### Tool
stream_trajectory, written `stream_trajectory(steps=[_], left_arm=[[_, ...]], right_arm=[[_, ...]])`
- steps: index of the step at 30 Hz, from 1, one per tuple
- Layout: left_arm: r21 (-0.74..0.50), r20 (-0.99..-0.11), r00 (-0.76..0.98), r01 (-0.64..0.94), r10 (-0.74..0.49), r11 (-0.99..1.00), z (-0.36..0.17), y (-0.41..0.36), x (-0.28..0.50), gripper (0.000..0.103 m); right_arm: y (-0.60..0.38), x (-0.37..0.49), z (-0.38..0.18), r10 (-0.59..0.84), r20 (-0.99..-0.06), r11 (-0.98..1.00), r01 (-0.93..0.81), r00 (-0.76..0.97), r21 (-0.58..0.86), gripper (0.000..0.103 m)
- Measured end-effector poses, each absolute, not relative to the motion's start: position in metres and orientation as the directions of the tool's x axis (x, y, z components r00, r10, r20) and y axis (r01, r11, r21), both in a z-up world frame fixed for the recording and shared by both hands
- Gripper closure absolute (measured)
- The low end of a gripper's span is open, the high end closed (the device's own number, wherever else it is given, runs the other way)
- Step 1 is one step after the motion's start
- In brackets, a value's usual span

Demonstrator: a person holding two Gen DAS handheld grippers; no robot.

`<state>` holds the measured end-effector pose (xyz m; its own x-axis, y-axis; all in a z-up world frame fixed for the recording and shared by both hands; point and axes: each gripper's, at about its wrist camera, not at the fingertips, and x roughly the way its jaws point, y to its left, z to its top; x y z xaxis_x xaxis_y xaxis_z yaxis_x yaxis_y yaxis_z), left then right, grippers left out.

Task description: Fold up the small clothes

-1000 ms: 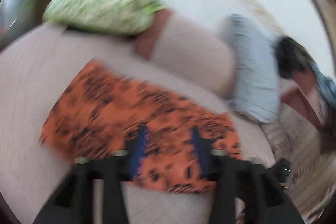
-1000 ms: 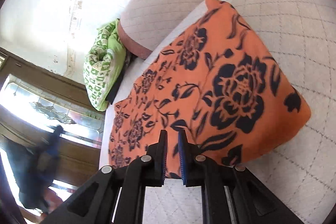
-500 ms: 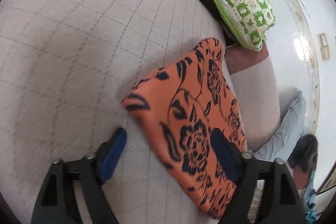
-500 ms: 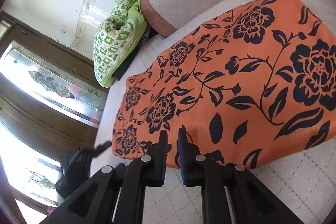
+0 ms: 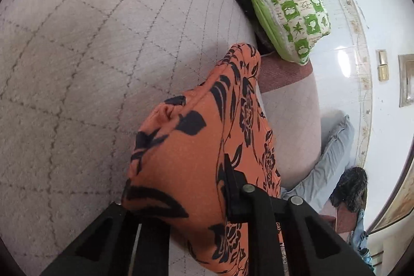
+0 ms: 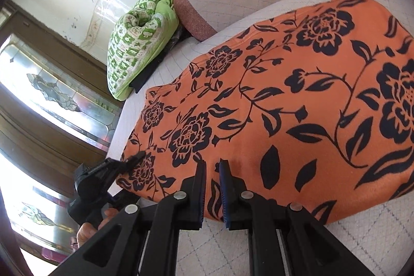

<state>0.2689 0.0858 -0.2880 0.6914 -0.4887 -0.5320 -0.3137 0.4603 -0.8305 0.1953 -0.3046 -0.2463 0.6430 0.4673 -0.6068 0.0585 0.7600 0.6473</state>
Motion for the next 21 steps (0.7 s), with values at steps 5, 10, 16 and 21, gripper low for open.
stream_trajectory(steps=[5, 10, 16, 21], left_arm=[[-0.818, -0.504, 0.716, -0.218, -0.482, 0.532, -0.26, 0.075, 0.269, 0.089], [-0.75, -0.505, 0.724, -0.1, -0.469, 0.654, -0.215, 0.05, 0.272, 0.089], [-0.639, -0.528, 0.72, 0.015, -0.452, 0.769, -0.161, 0.005, 0.269, 0.089], [-0.54, -0.537, 0.715, 0.118, -0.448, 0.834, -0.122, -0.058, 0.264, 0.089]], right_arm=[[-0.295, 0.201, -0.244, 0.448, -0.588, 0.778, 0.031, 0.674, 0.628, 0.09], [-0.293, 0.214, -0.273, 0.513, -0.631, 0.716, 0.116, 0.583, 0.689, 0.093], [-0.353, 0.193, -0.243, 0.416, -0.582, 0.681, 0.184, 0.699, 0.709, 0.091], [-0.418, 0.165, -0.219, 0.262, -0.559, 0.689, 0.253, 0.787, 0.679, 0.091]])
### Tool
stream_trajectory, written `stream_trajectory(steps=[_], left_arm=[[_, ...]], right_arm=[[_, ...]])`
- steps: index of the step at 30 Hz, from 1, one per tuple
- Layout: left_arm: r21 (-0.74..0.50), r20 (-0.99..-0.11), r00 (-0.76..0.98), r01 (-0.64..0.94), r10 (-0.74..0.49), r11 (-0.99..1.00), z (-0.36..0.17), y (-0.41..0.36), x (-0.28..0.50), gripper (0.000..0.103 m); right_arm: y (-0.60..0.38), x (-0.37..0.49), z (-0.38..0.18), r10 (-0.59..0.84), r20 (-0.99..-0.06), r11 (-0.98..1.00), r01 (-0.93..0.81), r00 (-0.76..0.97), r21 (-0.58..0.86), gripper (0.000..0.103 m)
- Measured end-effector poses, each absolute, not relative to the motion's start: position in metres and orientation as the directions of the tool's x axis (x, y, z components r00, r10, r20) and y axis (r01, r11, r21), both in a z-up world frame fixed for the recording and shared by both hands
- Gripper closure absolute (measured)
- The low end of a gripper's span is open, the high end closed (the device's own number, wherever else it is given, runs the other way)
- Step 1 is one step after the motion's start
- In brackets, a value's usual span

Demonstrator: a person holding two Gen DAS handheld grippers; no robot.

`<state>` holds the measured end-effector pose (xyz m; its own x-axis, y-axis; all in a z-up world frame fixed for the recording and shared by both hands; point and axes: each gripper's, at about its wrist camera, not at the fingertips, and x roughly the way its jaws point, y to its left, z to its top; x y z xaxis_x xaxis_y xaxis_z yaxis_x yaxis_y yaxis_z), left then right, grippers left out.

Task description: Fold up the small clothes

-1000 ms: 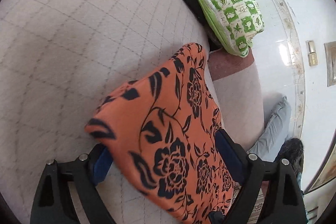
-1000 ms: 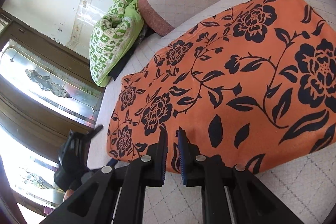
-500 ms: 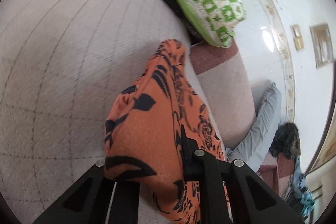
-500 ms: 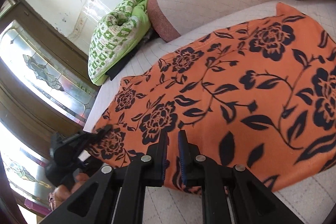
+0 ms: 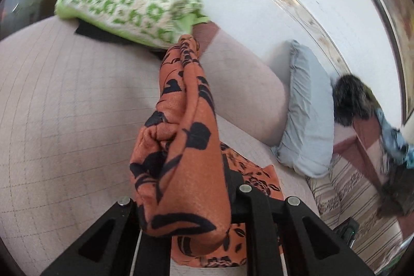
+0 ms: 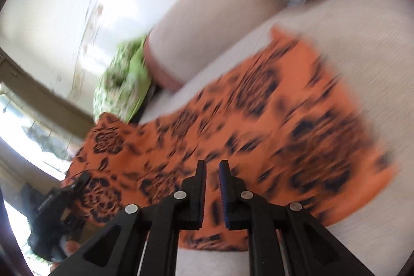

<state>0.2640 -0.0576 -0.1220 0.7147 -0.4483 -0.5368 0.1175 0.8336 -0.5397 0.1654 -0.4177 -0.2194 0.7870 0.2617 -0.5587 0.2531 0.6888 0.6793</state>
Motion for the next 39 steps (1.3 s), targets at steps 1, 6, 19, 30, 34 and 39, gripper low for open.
stream_trajectory(steps=[1, 6, 19, 30, 34, 39], left_arm=[[-0.517, -0.545, 0.71, 0.135, -0.446, 0.845, -0.117, -0.074, 0.263, 0.089], [-0.424, -0.589, 0.673, 0.213, -0.447, 0.88, -0.114, -0.167, 0.258, 0.09], [-0.443, -0.718, 0.376, 0.402, -0.585, 0.802, -0.177, -0.269, 0.247, 0.028], [-0.251, -0.786, 0.518, 0.231, -0.337, 0.94, -0.169, -0.148, 0.271, 0.016], [-0.211, -0.843, 0.464, 0.178, -0.271, 0.961, -0.206, -0.126, 0.273, 0.016], [-0.209, -0.843, 0.448, 0.234, -0.296, 0.95, -0.231, -0.122, 0.272, 0.016]], right_arm=[[-0.432, 0.158, -0.215, 0.228, -0.555, 0.69, 0.27, 0.8, 0.672, 0.091], [-0.502, 0.117, -0.21, 0.166, -0.48, 0.56, 0.318, 0.862, 0.765, 0.091], [-0.562, 0.102, -0.223, 0.225, -0.418, 0.365, 0.322, 0.88, 0.874, 0.084], [-0.456, 0.144, -0.175, 0.49, -0.275, 0.522, -0.027, 0.827, 0.852, 0.075], [-0.417, 0.17, -0.195, 0.525, -0.468, 0.623, 0.055, 0.711, 0.781, 0.075], [-0.438, 0.175, -0.228, 0.279, -0.719, 0.757, 0.314, 0.637, 0.573, 0.079]])
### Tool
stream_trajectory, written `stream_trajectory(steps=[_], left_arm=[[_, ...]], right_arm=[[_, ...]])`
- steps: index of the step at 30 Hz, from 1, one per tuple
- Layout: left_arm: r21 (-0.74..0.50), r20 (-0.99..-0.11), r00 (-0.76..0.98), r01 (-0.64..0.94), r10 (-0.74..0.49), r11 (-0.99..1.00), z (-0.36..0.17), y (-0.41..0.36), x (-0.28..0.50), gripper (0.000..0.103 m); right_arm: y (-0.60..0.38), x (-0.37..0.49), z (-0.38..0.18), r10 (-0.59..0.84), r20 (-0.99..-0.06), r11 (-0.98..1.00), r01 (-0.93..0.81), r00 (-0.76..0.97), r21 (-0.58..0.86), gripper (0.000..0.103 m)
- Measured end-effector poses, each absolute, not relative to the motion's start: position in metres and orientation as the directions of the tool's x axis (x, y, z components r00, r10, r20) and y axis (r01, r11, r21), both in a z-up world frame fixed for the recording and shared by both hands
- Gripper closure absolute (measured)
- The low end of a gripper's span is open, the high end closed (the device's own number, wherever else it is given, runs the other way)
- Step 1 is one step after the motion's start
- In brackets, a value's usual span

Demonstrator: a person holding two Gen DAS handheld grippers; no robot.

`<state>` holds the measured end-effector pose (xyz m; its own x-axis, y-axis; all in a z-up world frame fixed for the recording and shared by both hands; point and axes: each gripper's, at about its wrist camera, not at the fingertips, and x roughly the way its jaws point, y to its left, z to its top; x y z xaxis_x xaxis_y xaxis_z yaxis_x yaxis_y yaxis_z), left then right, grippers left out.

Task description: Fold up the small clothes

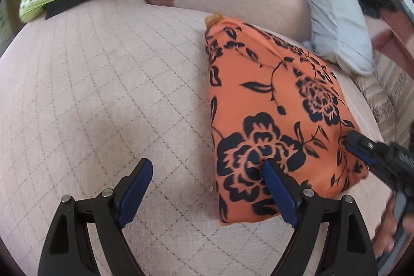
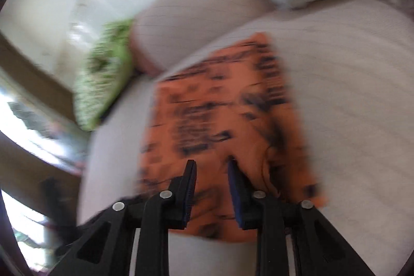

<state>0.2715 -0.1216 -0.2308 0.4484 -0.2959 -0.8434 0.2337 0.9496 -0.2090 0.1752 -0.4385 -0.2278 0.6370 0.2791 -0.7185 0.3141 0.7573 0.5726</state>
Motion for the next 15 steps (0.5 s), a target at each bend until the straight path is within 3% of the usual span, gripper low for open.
stream_trajectory(steps=[2, 7, 11, 15], left_arm=[[-0.16, -0.844, 0.459, 0.277, -0.277, 0.947, -0.238, -0.126, 0.27, 0.015], [-0.197, -0.832, 0.45, 0.305, -0.323, 0.932, -0.248, -0.122, 0.273, 0.012], [-0.228, -0.841, 0.409, 0.326, -0.354, 0.918, -0.245, -0.119, 0.278, 0.011], [-0.227, -0.838, 0.414, 0.329, -0.357, 0.916, -0.244, -0.119, 0.271, 0.01]], right_arm=[[-0.444, 0.179, -0.244, 0.319, -0.716, 0.713, 0.341, 0.621, 0.613, 0.079], [-0.411, 0.192, -0.243, 0.167, -0.768, 0.851, 0.303, 0.618, 0.429, 0.079], [-0.432, 0.193, -0.255, 0.235, -0.727, 0.769, 0.334, 0.645, 0.545, 0.079], [-0.452, 0.19, -0.267, 0.303, -0.679, 0.656, 0.371, 0.669, 0.658, 0.094]])
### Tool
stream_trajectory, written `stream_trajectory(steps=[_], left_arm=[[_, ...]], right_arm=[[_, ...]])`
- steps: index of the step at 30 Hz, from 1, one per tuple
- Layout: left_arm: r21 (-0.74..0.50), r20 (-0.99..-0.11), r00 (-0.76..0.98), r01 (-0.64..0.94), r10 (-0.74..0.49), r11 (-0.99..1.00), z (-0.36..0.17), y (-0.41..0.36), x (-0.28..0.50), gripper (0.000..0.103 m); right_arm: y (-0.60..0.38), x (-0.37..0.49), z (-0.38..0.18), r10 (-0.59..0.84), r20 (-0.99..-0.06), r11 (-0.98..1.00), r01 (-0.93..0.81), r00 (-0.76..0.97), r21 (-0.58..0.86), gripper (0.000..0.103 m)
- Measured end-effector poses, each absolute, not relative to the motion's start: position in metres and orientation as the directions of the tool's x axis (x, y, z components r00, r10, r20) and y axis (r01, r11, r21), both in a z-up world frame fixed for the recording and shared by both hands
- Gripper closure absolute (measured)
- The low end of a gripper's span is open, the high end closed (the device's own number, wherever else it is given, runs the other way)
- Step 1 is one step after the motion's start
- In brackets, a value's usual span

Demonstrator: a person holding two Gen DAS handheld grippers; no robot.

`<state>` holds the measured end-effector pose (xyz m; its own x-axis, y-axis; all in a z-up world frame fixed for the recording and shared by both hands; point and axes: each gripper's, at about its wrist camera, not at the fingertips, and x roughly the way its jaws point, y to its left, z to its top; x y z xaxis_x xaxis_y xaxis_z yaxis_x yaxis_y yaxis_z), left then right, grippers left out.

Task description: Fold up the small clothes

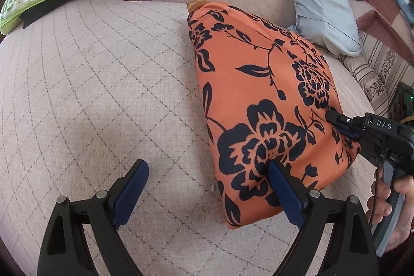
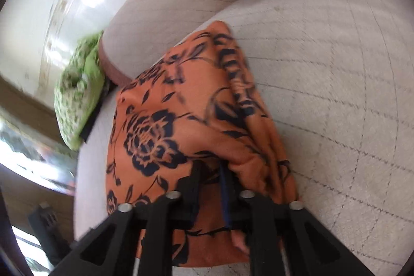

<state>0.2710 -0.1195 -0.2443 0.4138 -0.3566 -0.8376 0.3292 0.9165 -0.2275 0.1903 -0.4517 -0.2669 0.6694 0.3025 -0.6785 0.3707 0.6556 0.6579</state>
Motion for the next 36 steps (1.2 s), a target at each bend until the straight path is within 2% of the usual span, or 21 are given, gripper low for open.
stream_trajectory(steps=[5, 7, 10, 12, 16, 19, 23, 26, 30, 32, 36], left_arm=[[-0.224, -0.84, 0.415, 0.32, -0.349, 0.921, -0.245, -0.124, 0.268, 0.009], [-0.224, -0.839, 0.422, 0.307, -0.343, 0.925, -0.236, -0.123, 0.269, 0.009], [-0.26, -0.789, 0.474, 0.319, -0.391, 0.911, -0.206, -0.123, 0.271, 0.009], [-0.276, -0.756, 0.505, 0.333, -0.417, 0.902, -0.192, -0.125, 0.273, 0.008], [-0.246, -0.801, 0.439, 0.378, -0.407, 0.892, -0.207, -0.139, 0.283, 0.008], [-0.165, -0.875, 0.351, 0.434, -0.334, 0.886, -0.24, -0.155, 0.286, 0.007], [-0.208, -0.867, 0.331, 0.439, -0.372, 0.874, -0.245, -0.154, 0.289, 0.004], [-0.18, -0.867, 0.334, 0.482, -0.369, 0.858, -0.248, -0.158, 0.284, 0.001], [-0.185, -0.871, 0.327, 0.47, -0.365, 0.863, -0.245, -0.159, 0.281, 0.001], [-0.19, -0.873, 0.325, 0.459, -0.364, 0.868, -0.243, -0.158, 0.28, 0.001], [-0.178, -0.864, 0.357, 0.443, -0.355, 0.878, -0.232, -0.154, 0.28, 0.001]], right_arm=[[-0.458, 0.184, -0.259, 0.341, -0.673, 0.597, 0.402, 0.656, 0.694, 0.094], [-0.456, 0.186, -0.245, 0.358, -0.676, 0.602, 0.394, 0.644, 0.694, 0.09], [-0.445, 0.189, -0.211, 0.368, -0.616, 0.651, 0.28, 0.697, 0.706, 0.088], [-0.441, 0.197, -0.197, 0.336, -0.609, 0.695, 0.248, 0.719, 0.675, 0.088], [-0.437, 0.233, -0.199, 0.316, -0.641, 0.724, 0.259, 0.699, 0.639, 0.088], [-0.432, 0.268, -0.205, 0.307, -0.685, 0.752, 0.274, 0.66, 0.6, 0.088], [-0.439, 0.298, -0.237, 0.289, -0.752, 0.753, 0.344, 0.593, 0.561, 0.09], [-0.445, 0.302, -0.254, 0.291, -0.733, 0.721, 0.362, 0.615, 0.59, 0.095], [-0.447, 0.295, -0.248, 0.31, -0.707, 0.701, 0.349, 0.636, 0.622, 0.094], [-0.455, 0.279, -0.241, 0.33, -0.673, 0.663, 0.345, 0.663, 0.665, 0.09], [-0.451, 0.238, -0.22, 0.261, -0.686, 0.703, 0.353, 0.679, 0.617, 0.09]])
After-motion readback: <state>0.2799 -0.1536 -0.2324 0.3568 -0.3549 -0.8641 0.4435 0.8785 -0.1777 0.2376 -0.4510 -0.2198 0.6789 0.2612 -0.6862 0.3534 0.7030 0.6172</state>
